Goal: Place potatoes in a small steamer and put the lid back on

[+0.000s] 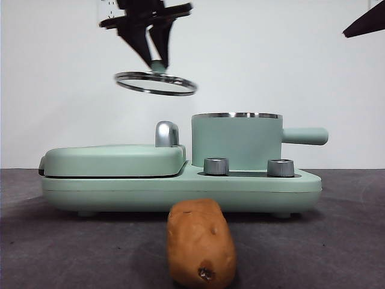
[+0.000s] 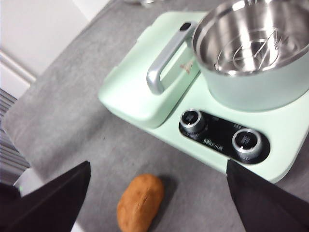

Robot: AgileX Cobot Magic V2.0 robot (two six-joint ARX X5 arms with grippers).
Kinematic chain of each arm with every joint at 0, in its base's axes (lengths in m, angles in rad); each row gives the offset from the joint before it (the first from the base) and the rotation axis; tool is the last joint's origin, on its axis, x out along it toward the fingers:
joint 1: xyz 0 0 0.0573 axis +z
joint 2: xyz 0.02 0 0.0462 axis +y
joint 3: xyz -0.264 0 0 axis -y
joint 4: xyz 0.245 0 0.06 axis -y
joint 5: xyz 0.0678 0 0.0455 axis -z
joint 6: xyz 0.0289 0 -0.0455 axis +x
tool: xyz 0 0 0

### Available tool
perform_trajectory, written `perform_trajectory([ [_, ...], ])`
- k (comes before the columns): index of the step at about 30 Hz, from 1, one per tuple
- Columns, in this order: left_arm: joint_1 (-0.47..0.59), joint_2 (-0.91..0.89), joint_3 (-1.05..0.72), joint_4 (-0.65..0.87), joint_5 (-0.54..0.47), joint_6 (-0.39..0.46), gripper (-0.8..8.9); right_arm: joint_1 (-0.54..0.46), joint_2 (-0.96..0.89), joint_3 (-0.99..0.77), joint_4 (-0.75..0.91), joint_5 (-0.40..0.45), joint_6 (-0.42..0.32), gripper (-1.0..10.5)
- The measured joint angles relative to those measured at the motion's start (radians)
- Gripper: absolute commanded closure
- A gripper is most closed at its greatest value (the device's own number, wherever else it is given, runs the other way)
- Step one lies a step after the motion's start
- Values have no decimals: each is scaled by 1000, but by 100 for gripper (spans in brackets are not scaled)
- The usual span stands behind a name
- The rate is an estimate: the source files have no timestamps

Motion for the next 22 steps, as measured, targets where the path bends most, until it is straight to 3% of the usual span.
perform_trajectory([
  [12, 151, 0, 0, -24, 0, -3, 799, 247, 232, 167, -171, 217, 83, 496],
  [22, 246, -72, 0, -10, 9, -15, 799, 425, 518, 391, -370, 347, 184, 496],
])
